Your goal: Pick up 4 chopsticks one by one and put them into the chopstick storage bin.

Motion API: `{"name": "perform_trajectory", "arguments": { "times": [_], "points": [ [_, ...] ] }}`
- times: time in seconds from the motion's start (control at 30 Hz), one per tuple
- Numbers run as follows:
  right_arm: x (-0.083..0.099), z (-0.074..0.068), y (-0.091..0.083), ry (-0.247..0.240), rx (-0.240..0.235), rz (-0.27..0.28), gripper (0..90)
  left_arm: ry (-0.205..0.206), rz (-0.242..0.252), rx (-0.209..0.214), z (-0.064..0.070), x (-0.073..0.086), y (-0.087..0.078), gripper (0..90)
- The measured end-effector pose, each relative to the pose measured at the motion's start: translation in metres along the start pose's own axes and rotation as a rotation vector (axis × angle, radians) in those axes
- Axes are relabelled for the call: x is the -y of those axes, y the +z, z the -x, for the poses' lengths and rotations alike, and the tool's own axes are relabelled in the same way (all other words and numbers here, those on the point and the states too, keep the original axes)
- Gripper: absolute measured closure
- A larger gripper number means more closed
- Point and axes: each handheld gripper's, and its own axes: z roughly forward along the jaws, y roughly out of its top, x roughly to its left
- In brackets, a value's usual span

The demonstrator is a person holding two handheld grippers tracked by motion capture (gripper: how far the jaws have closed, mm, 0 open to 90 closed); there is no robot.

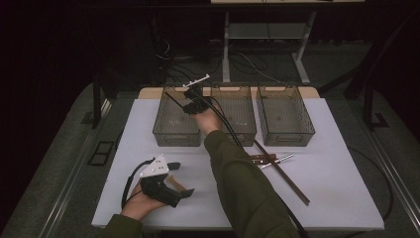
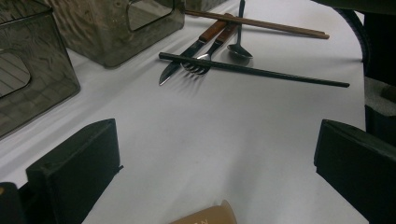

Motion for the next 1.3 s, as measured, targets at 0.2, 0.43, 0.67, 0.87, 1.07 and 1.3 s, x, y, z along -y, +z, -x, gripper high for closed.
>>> {"name": "perform_trajectory", "arguments": {
  "times": [0.2,0.43,0.67,0.87,1.07,1.3],
  "points": [
    [-0.003,-0.001,0.010,0.006,0.014,-0.010,85.3,0.002,0.000,0.004,-0.001,0.000,-0.001,0.0],
    [-0.005,-0.004,0.012,-0.007,0.020,0.017,77.0,0.005,-0.001,0.010,-0.001,0.000,-0.001,0.0],
    [-0.005,-0.004,0.005,-0.017,0.004,0.019,71.6,0.008,-0.001,0.009,0.000,0.000,0.000,0.0],
    [-0.001,-0.002,-0.011,-0.012,-0.029,0.047,66.0,0.008,-0.005,0.009,0.001,0.000,0.000,0.0],
    [0.012,0.007,-0.033,0.000,-0.092,0.076,57.7,0.019,-0.009,0.012,0.000,0.000,0.000,0.0],
    [0.034,0.013,-0.062,-0.037,-0.122,0.102,50.3,0.008,-0.007,0.016,0.001,0.000,0.002,0.0]
  ]
}}
